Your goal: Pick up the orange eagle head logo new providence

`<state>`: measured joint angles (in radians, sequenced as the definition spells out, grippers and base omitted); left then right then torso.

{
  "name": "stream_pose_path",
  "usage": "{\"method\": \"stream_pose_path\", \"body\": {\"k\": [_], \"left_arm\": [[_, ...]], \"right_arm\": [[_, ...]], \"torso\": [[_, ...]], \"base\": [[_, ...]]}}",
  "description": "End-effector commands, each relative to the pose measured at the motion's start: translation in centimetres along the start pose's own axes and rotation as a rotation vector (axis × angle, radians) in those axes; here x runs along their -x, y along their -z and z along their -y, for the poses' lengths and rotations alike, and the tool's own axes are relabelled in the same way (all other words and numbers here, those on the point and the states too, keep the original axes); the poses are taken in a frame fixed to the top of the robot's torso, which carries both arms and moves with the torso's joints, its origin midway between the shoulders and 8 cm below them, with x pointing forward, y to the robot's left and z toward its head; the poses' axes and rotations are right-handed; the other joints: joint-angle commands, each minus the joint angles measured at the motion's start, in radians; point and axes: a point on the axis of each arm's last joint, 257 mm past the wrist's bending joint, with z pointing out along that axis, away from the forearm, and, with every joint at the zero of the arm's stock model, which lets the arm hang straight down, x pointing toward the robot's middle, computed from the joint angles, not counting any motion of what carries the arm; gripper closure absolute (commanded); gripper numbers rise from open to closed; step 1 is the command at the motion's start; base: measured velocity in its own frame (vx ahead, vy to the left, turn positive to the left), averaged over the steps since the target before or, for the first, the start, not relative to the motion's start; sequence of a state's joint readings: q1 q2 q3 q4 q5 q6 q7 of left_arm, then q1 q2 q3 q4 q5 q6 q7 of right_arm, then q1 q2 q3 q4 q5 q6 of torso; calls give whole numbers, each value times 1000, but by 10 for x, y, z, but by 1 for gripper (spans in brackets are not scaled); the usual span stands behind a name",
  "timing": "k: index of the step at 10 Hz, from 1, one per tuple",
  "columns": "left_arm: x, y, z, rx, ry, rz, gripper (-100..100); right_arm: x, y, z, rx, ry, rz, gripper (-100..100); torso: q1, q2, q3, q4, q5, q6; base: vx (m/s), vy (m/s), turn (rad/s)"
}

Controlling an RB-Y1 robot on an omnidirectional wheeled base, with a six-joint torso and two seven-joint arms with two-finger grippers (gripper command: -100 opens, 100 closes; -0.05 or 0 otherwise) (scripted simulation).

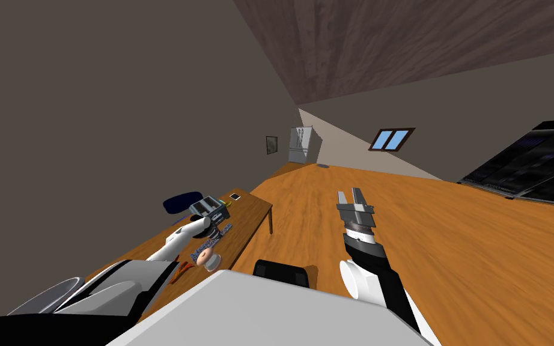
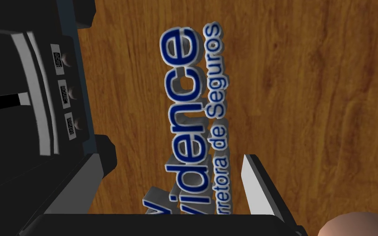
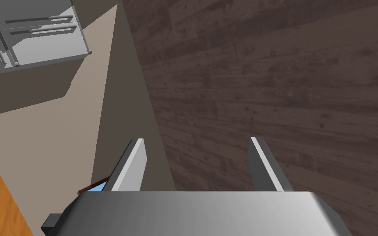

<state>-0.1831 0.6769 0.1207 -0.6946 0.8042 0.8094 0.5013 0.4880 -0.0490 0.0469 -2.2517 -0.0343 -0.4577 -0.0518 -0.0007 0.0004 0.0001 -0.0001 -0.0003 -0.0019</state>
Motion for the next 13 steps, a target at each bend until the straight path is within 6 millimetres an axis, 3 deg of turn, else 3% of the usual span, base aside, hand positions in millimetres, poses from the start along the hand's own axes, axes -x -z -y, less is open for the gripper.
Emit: {"method": "stream_pose_path", "body": {"k": [1,5,9,13], "left_arm": [[12,2,0,30,37,29,-100],[58,7,-11,114,148,127,-100],[71,10,-15,137,179,155,-100],[114,18,-35,209,264,243,-100]], "right_arm": [[0,0,0,0,0,0,0],[0,0,0,0,0,0,0],[0,0,0,0,0,0,0],[0,0,0,0,0,0,0]], "torso": [[0,0,0,0,0,0],[1,-2,-1,0,0,0],[0,0,0,0,0,0],[1,-1,0,0,0,0]], "base": [[11,3,-120],[30,10,-123],[14,9,-41],[23,13,-85]]}}
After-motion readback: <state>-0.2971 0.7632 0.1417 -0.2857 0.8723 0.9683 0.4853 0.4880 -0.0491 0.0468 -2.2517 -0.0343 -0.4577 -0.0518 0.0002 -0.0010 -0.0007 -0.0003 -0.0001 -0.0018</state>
